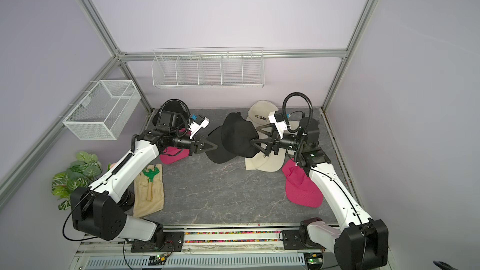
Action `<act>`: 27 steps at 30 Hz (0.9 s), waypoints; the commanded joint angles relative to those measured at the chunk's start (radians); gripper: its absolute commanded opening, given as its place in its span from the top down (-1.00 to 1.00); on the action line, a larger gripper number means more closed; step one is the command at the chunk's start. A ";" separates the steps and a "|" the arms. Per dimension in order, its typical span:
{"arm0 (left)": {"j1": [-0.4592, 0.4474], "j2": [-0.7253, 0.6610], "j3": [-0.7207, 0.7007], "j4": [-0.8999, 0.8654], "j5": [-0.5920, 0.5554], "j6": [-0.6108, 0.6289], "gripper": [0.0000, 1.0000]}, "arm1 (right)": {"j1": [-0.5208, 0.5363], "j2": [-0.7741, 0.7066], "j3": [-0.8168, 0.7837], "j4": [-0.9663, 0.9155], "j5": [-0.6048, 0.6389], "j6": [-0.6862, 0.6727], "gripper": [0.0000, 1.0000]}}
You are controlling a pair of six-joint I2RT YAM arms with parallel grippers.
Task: Stack the baseball caps by color
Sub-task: Place the baseball cap on the baseball cap.
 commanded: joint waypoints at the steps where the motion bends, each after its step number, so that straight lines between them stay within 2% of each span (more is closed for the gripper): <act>1: -0.023 0.013 0.053 -0.034 0.049 0.056 1.00 | 0.031 0.043 0.025 -0.060 0.009 -0.063 -0.78; 6: -0.024 0.021 0.069 -0.031 0.023 0.054 1.00 | 0.061 0.078 0.058 -0.044 -0.108 -0.109 -0.78; 10: -0.016 0.041 0.099 -0.056 0.010 0.072 1.00 | 0.096 0.074 0.061 -0.112 -0.157 -0.224 -0.78; 14: 0.002 0.066 0.132 -0.099 0.030 0.114 1.00 | 0.108 0.087 0.074 -0.143 -0.197 -0.258 -0.80; 16: 0.019 0.079 0.144 -0.115 0.030 0.131 1.00 | 0.109 0.097 0.095 -0.178 -0.262 -0.290 -0.99; 20: 0.056 0.108 0.174 -0.155 -0.022 0.146 1.00 | 0.108 0.098 0.168 -0.403 -0.330 -0.460 -0.52; 23: 0.055 0.133 0.207 -0.209 -0.056 0.183 1.00 | 0.108 0.098 0.192 -0.449 -0.350 -0.477 -0.16; 27: 0.053 0.134 0.201 -0.188 -0.089 0.178 1.00 | 0.109 0.104 0.202 -0.453 -0.353 -0.471 -0.13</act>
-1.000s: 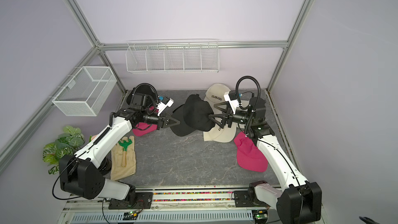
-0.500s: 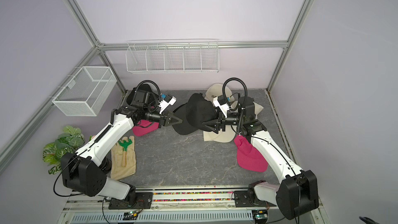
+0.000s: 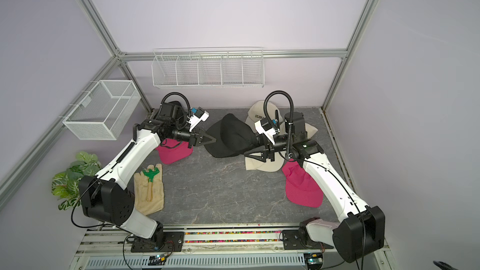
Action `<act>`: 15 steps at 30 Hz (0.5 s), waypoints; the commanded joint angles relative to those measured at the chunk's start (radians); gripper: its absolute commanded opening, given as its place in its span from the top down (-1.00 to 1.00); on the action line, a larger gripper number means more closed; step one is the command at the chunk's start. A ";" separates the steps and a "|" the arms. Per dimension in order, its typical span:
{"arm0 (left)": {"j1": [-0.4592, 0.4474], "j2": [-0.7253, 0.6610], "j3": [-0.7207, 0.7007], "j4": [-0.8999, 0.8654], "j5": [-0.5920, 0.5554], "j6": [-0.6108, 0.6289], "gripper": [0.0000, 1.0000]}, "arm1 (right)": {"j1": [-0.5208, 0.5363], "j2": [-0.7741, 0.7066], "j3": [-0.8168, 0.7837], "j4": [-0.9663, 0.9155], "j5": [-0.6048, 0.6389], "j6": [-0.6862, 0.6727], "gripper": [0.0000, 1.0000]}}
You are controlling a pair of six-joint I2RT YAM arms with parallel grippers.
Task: Stack the baseball caps by color
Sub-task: Place the baseball cap on the baseball cap.
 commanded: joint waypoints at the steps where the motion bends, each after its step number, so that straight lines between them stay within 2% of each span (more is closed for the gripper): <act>1: 0.008 0.006 0.018 -0.009 -0.082 0.037 1.00 | 0.006 0.008 0.026 -0.059 -0.058 -0.049 -0.13; 6: 0.008 0.008 0.027 0.001 -0.054 0.042 1.00 | 0.005 0.041 0.027 -0.076 0.018 -0.041 -0.12; 9: 0.008 0.012 0.027 0.016 -0.060 0.034 1.00 | 0.006 0.073 0.030 -0.049 0.041 0.005 0.22; 11: 0.009 0.016 0.027 0.034 -0.111 0.008 1.00 | 0.006 0.080 0.034 -0.045 0.041 0.006 0.56; 13: 0.008 0.015 0.019 0.074 -0.201 -0.042 1.00 | 0.005 0.072 0.037 -0.042 0.042 0.005 0.81; 15: 0.007 0.005 -0.004 0.133 -0.285 -0.094 1.00 | 0.004 0.060 0.037 -0.039 0.053 0.002 0.87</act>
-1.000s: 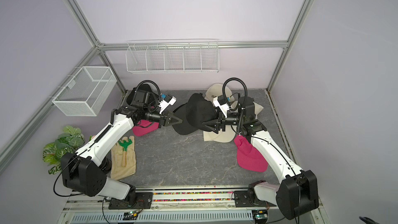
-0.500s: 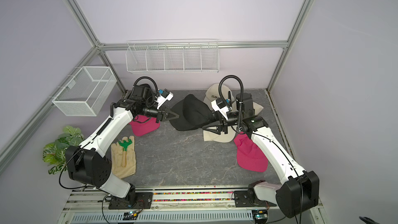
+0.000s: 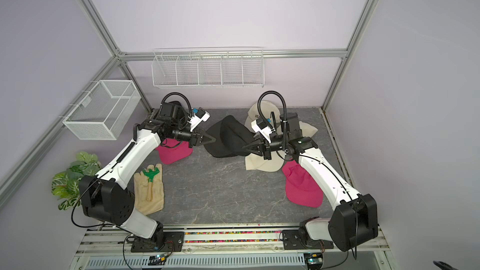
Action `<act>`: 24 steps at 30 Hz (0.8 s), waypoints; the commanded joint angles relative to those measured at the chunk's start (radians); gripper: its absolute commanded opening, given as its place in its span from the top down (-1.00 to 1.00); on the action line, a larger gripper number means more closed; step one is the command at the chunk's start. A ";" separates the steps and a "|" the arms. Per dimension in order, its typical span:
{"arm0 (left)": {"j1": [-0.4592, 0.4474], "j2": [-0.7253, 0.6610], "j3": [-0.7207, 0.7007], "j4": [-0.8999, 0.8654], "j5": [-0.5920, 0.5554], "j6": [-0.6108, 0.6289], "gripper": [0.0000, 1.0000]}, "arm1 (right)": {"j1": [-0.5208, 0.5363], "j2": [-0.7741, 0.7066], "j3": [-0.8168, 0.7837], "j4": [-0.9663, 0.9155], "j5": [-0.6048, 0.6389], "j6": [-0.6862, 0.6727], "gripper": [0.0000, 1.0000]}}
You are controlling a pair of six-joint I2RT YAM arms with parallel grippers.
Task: Stack the baseball caps by color
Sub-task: Place the baseball cap on the baseball cap.
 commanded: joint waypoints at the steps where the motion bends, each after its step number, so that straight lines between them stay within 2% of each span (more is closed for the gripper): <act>1: 0.012 -0.004 -0.019 0.138 -0.218 -0.095 1.00 | 0.001 -0.029 0.025 0.001 -0.017 0.001 0.87; 8: 0.012 -0.021 -0.072 0.260 -0.435 -0.202 1.00 | 0.000 -0.065 0.026 -0.026 0.023 0.021 0.87; 10: 0.011 -0.017 -0.069 0.264 -0.437 -0.218 1.00 | 0.000 -0.071 0.017 -0.003 0.030 0.060 0.87; 14: 0.011 -0.011 -0.072 0.257 -0.357 -0.215 1.00 | 0.006 -0.085 -0.028 0.118 0.028 0.156 0.87; 17: 0.012 0.002 -0.062 0.225 -0.308 -0.200 1.00 | 0.010 -0.088 -0.060 0.214 0.142 0.258 0.87; 19: 0.012 0.002 -0.078 0.242 -0.367 -0.213 0.99 | 0.011 -0.089 -0.078 0.243 0.186 0.259 0.87; 20: 0.011 0.002 -0.087 0.260 -0.409 -0.229 0.87 | 0.013 -0.091 -0.081 0.241 0.226 0.251 0.87; 22: 0.014 0.003 -0.090 0.278 -0.505 -0.279 0.48 | 0.017 -0.093 -0.083 0.209 0.313 0.210 0.87; 24: 0.023 0.002 -0.081 0.278 -0.485 -0.298 0.17 | 0.018 -0.092 -0.083 0.165 0.339 0.149 0.87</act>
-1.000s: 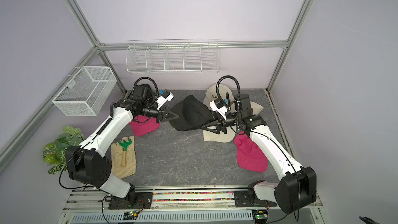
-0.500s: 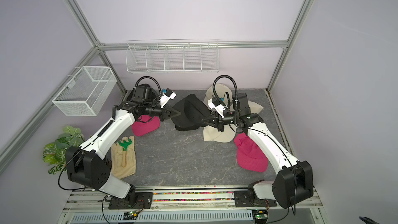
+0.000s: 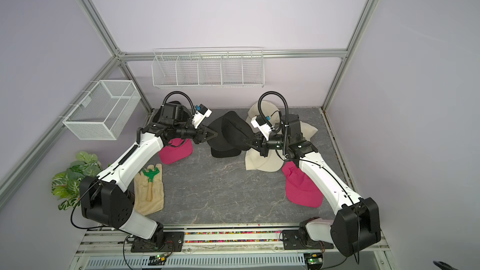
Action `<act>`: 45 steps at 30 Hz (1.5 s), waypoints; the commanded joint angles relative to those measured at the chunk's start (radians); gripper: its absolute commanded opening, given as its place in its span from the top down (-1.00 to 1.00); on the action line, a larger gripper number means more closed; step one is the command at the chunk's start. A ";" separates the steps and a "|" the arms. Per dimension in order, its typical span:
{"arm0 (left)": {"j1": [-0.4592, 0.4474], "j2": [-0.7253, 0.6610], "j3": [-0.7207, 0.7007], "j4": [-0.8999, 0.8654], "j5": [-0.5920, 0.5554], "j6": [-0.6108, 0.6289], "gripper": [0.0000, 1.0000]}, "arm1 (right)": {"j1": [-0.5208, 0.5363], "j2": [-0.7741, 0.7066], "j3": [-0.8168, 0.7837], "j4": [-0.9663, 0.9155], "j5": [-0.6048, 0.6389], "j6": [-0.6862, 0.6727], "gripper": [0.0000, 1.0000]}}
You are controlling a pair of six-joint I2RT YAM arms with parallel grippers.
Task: Stack the baseball caps by color
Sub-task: Place the baseball cap on the baseball cap.
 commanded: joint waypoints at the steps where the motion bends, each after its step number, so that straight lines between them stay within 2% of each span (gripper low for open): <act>1: 0.049 0.013 -0.010 0.050 -0.178 -0.057 0.01 | 0.004 -0.050 -0.010 -0.042 0.056 -0.070 0.87; 4: 0.049 -0.028 -0.040 0.098 -0.210 -0.064 -0.51 | 0.013 -0.046 0.002 -0.080 0.072 -0.112 0.87; 7: 0.048 -0.063 -0.045 0.116 -0.278 -0.096 -0.93 | 0.026 -0.029 0.054 -0.169 0.086 -0.151 0.87; 8: 0.049 -0.074 -0.046 0.121 -0.280 -0.104 -0.99 | 0.029 -0.023 0.072 -0.207 0.085 -0.174 0.87; 14: 0.030 -0.127 -0.081 0.183 -0.267 -0.082 -0.99 | 0.080 0.027 0.121 -0.342 0.108 -0.290 0.87; 18: -0.058 -0.109 -0.016 0.027 -0.326 0.128 -0.99 | 0.134 0.053 0.145 -0.441 0.131 -0.451 0.87; 21: -0.076 -0.108 0.000 -0.006 -0.237 0.200 -0.99 | 0.166 0.061 0.147 -0.478 0.160 -0.567 0.87; 24: -0.076 -0.116 -0.006 -0.010 -0.144 0.241 -0.99 | 0.193 0.070 0.148 -0.484 0.201 -0.615 0.87; 28: -0.078 -0.118 -0.001 -0.100 -0.006 0.338 -0.99 | 0.218 0.086 0.148 -0.505 0.224 -0.684 0.87; 31: -0.080 -0.131 -0.020 -0.126 0.055 0.401 -0.99 | 0.230 0.106 0.163 -0.571 0.219 -0.780 0.85; 36: -0.097 -0.138 -0.036 -0.167 0.068 0.484 -0.99 | 0.238 0.143 0.215 -0.680 0.192 -0.885 0.83; 41: -0.153 -0.140 -0.059 -0.164 -0.011 0.548 -0.99 | 0.264 0.156 0.223 -0.658 0.229 -0.914 0.83; 45: -0.156 -0.112 -0.028 -0.224 0.035 0.587 -0.91 | 0.282 0.161 0.234 -0.676 0.240 -0.958 0.81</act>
